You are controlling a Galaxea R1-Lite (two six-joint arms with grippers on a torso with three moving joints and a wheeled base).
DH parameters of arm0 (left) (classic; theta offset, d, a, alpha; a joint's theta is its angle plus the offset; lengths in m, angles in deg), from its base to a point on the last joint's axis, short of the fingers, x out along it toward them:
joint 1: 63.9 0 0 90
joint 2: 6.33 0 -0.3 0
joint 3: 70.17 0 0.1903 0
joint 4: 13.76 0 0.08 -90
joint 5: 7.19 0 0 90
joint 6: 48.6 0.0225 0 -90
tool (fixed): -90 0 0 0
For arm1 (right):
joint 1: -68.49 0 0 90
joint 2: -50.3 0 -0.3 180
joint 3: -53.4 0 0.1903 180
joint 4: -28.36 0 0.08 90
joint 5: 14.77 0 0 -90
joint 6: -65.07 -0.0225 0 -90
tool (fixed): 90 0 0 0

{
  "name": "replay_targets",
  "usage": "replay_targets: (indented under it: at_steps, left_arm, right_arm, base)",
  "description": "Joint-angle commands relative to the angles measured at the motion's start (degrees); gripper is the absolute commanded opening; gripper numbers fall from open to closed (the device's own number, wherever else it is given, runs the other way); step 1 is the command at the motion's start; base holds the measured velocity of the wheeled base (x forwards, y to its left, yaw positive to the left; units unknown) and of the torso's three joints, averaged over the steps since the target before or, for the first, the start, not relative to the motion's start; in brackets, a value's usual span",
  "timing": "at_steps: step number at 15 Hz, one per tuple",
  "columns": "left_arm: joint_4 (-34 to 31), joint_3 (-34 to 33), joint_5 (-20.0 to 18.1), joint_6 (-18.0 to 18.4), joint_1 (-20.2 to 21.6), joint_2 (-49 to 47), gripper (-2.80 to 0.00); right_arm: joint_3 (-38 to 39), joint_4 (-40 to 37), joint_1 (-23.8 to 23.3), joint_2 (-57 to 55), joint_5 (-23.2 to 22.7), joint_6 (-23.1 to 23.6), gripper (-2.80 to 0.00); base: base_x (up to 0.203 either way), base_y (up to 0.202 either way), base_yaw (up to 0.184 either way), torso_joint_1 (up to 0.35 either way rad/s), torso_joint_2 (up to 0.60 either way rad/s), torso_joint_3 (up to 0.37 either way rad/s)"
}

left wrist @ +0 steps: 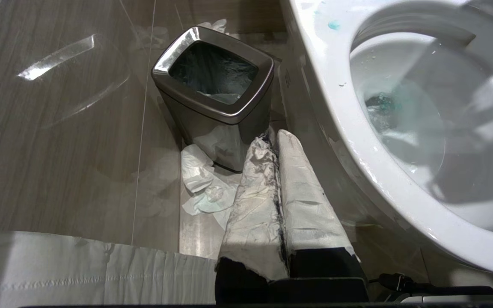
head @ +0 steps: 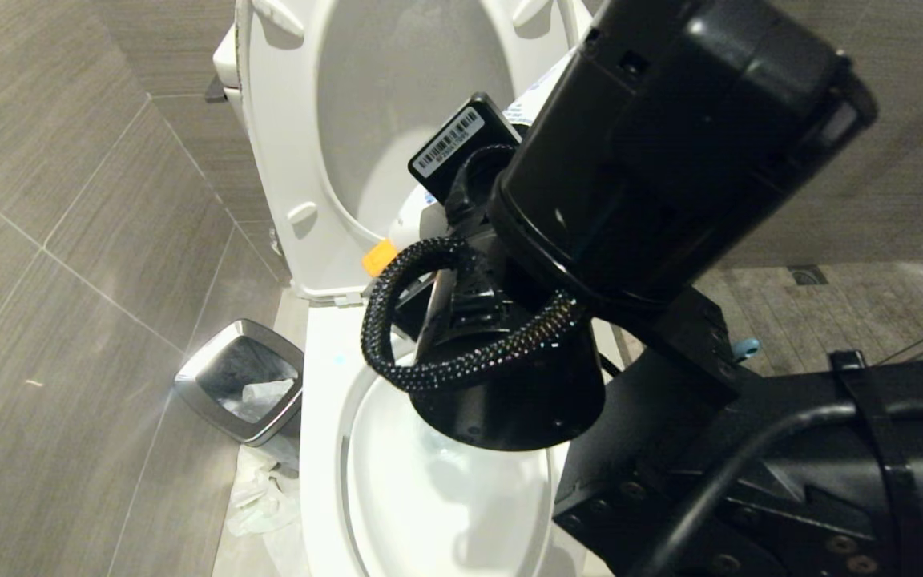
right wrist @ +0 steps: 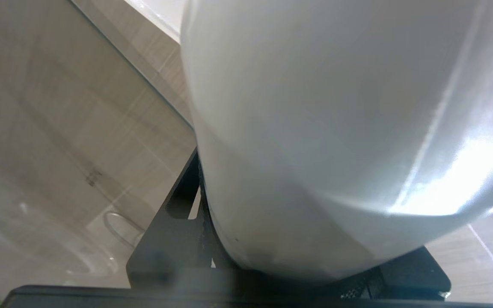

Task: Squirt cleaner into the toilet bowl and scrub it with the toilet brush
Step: Pour in the cleaning agent

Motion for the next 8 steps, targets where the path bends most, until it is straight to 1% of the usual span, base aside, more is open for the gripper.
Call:
replay_targets:
  at_steps: [1,2,5,8]
  left_arm:
    - [0.0,0.0,0.0,0.0,0.0,0.0,-2.8]
    - [0.0,0.0,0.0,0.0,0.0,0.0,-2.8]
    - [0.0,0.0,0.0,0.0,0.0,0.0,-2.8]
    - [0.0,0.0,0.0,0.0,0.0,0.0,-2.8]
  right_arm:
    - [2.0,1.9,2.3,1.3,1.1,0.9,-2.8]
    - [3.0,2.6,3.1,1.7,1.4,0.9,-2.8]
    - [5.8,2.9,4.8,4.2,4.5,0.9,-2.8]
    - [8.0,2.9,5.9,6.9,5.8,0.9,-2.8]
  base:
    - [0.0,0.0,0.0,0.0,0.0,0.0]
    - [0.0,0.0,0.0,0.0,0.0,0.0]
    - [0.0,0.0,0.0,0.0,0.0,0.0]
    - [0.0,0.0,0.0,0.0,0.0,0.0]
